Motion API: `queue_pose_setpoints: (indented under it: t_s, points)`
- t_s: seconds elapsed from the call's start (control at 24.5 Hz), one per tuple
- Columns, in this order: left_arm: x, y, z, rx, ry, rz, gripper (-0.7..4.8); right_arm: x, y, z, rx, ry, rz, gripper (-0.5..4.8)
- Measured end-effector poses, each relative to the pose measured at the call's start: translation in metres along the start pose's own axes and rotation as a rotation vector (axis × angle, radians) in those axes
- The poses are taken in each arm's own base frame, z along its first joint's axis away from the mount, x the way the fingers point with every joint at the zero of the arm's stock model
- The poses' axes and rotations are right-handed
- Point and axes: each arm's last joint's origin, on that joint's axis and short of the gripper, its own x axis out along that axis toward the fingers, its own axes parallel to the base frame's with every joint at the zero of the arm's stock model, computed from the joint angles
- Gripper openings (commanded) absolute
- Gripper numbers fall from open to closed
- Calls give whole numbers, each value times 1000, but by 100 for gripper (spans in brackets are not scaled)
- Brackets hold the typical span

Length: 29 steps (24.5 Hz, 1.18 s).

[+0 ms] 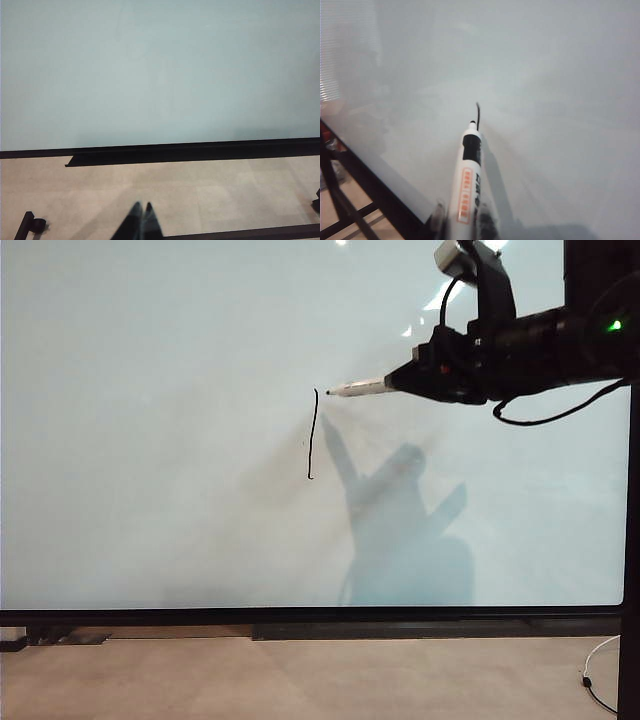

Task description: Pick up the pen on the shelf to the right of the whiteboard and draw a rectangle.

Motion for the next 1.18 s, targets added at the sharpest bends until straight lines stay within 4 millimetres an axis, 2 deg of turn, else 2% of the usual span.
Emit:
queue_pose_setpoints:
  t_s: [0.2, 0.57, 1.18]
  points:
    - [0, 0, 0, 0, 0, 0, -5, 13, -5, 0, 5, -9, 39, -7]
    - [0, 0, 0, 0, 0, 0, -5, 18, -8, 6, -10, -38, 32, -6]
    - [0, 0, 0, 0, 0, 0, -5, 19, -11, 5, -3, -21, 5, -6]
